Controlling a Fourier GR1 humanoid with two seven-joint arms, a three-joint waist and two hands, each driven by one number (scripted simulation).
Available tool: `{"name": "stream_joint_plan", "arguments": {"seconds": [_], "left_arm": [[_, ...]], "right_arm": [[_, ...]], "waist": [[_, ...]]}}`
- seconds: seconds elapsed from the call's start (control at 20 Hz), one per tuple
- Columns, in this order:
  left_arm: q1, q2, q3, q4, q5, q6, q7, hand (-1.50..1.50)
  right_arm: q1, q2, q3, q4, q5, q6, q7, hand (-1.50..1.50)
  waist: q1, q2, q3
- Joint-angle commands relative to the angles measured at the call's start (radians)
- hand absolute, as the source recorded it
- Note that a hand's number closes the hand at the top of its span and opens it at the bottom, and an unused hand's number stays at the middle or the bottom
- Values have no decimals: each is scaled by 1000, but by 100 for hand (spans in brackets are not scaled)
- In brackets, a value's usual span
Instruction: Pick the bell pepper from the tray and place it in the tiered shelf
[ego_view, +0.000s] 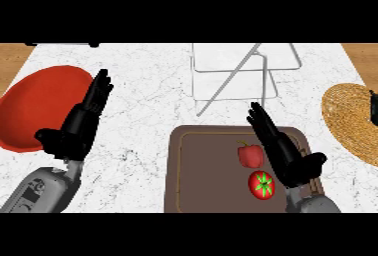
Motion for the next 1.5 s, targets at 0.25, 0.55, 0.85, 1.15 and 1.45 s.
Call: {"name": "stream_joint_plan", "arguments": {"seconds": [0.25, 0.55, 0.85, 1.15, 1.45], "left_arm": [[220, 20, 81, 175, 121, 25, 176, 0], [215, -3, 91, 203, 177, -84, 206, 0], [263, 13, 120, 168, 190, -127, 216, 0], [214, -10, 140, 244, 159, -129, 204, 0], [218, -46, 125, 235, 135, -120, 191, 0]], "right_arm": [[-12, -308, -288, -186, 225, -164, -164, 150], [216, -332, -399, -109, 235, -231, -78, -150], [382, -440, -388, -328, 205, -21, -103, -150], [425, -497, -341, -545, 237, 64, 103, -150], [388, -540, -222, -785, 377, 54, 523, -150]], "waist": [[-65, 1, 24], [-19, 14, 30], [-18, 10, 30], [-16, 14, 29], [-6, 15, 28]]}}
